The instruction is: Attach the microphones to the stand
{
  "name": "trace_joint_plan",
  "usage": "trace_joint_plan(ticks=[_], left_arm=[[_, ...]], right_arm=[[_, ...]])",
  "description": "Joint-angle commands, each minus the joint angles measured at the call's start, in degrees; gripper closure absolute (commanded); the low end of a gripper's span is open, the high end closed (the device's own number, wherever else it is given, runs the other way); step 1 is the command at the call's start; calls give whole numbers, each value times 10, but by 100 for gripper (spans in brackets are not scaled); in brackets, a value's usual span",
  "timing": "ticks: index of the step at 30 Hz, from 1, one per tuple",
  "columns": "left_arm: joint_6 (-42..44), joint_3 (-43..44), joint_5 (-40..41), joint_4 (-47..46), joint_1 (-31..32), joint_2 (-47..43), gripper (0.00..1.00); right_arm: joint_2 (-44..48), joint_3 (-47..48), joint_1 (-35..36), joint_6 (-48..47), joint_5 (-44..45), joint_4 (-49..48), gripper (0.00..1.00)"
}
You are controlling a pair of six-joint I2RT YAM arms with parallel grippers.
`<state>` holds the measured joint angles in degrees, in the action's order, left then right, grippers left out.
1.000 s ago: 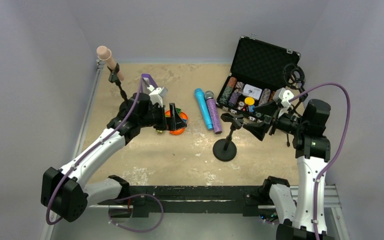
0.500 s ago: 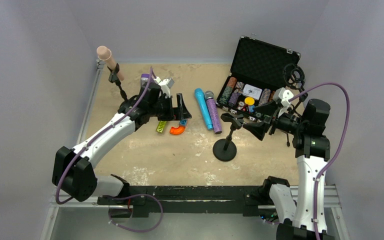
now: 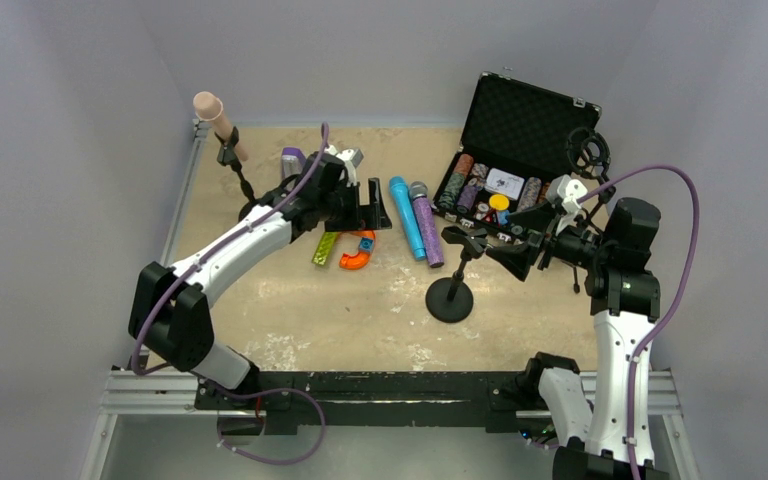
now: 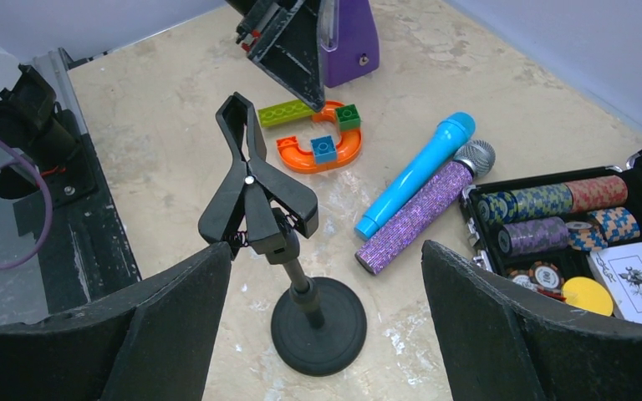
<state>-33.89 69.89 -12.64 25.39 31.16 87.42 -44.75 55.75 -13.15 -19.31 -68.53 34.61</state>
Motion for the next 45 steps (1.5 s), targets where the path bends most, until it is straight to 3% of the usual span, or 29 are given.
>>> trace_joint_plan(ticks=[1,5,10,19,27,45], left_arm=[[5,80,50,14,9,49,1],[15,163,101,77,16,120,3],[-10,232,102,101,21,198,19],[-88,366,188,183,56,314,24],[-121,420,222,222,72,377,31],[-135,488,171,253,83,466,33]], right_arm=[[-4,-3,-1,4,0,-20,13],[0,-3,-1,4,0,-21,13],[2,-3,-2,3,-1,-20,13],[3,-1,-2,3,1,-18,13],[5,1,-2,2,1,-15,13],[8,4,-2,-2,-4,-10,13]])
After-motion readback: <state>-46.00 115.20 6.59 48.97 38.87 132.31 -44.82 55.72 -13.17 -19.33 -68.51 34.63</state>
